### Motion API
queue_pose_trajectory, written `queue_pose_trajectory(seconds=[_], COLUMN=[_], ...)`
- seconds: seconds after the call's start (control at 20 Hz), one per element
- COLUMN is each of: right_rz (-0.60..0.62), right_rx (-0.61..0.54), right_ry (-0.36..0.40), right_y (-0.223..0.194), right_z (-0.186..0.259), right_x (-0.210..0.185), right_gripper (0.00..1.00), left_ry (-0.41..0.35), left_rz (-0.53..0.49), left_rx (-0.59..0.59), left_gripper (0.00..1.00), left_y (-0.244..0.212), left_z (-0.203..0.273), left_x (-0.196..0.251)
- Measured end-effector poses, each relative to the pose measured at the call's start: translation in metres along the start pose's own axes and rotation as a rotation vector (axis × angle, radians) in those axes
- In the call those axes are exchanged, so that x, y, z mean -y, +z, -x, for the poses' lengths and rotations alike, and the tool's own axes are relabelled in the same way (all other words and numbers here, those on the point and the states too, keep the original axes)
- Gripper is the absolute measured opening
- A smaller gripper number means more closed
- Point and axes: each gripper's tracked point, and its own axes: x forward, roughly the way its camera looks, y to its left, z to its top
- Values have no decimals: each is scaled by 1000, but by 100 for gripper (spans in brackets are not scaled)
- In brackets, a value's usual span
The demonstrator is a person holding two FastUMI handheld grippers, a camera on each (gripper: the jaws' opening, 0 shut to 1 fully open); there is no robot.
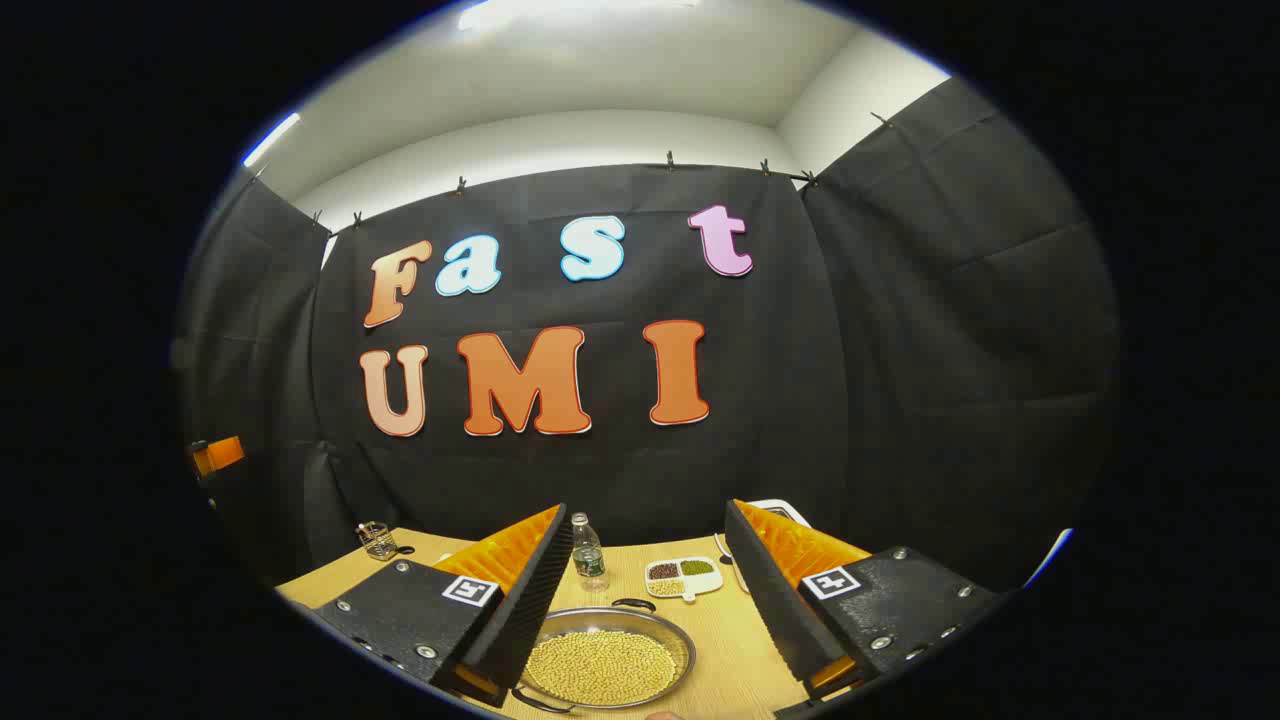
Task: First push the handle of the pot to place it horizontally, then grasp the pot with both hands and set it on the induction cooktop.
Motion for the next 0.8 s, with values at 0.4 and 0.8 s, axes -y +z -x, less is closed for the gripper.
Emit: queue_pose_trajectory(seconds=[0.4, 0.8], right_rz=[4, 5], right_rx=[-2, 2], right_ry=[-1, -10], right_y=[-1, 0], right_z=[1, 1], right_x=[1, 5], right_gripper=[95, 95], left_ry=[-19, -20], left_rz=[-12, -10], left_rx=[9, 15], left_gripper=[97, 97], left_y=[6, 9], left_z=[1, 2], left_x=[9, 11])
